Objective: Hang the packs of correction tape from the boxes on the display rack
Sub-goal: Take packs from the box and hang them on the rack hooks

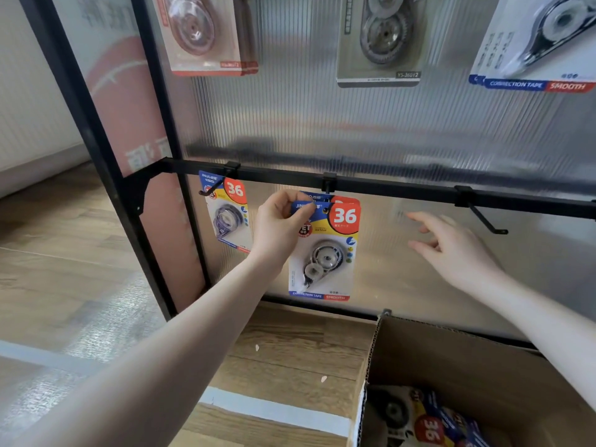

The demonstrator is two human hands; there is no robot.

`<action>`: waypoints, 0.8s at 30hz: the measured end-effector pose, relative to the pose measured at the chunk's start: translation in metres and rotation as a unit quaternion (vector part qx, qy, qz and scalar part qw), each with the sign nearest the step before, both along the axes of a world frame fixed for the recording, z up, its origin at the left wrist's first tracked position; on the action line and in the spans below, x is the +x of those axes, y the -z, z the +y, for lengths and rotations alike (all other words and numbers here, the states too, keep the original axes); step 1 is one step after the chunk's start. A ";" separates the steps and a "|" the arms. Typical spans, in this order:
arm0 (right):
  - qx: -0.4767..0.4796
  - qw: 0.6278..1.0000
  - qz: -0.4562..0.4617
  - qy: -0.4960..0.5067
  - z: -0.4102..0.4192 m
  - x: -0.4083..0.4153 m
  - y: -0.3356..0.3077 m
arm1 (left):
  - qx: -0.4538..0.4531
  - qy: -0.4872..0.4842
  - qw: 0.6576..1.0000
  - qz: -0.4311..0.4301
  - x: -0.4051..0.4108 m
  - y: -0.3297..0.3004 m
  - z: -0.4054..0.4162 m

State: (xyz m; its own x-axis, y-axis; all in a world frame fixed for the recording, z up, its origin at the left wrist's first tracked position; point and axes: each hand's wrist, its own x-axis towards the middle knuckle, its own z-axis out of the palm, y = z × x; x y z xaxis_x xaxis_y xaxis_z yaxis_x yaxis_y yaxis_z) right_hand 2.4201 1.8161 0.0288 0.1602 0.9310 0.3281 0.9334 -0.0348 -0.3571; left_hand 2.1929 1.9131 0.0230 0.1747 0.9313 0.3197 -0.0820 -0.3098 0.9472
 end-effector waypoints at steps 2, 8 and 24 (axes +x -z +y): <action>-0.008 1.000 -0.003 -0.001 -0.001 0.001 0.002 | 0.007 -0.004 1.000 0.010 0.002 0.002 0.006; -0.034 0.999 -0.011 0.006 -0.007 0.003 0.009 | 0.054 -0.039 0.996 0.064 0.012 -0.002 0.021; -0.078 0.993 -0.043 0.079 -0.077 0.041 0.049 | 0.116 -0.129 0.953 0.249 -0.005 0.056 -0.044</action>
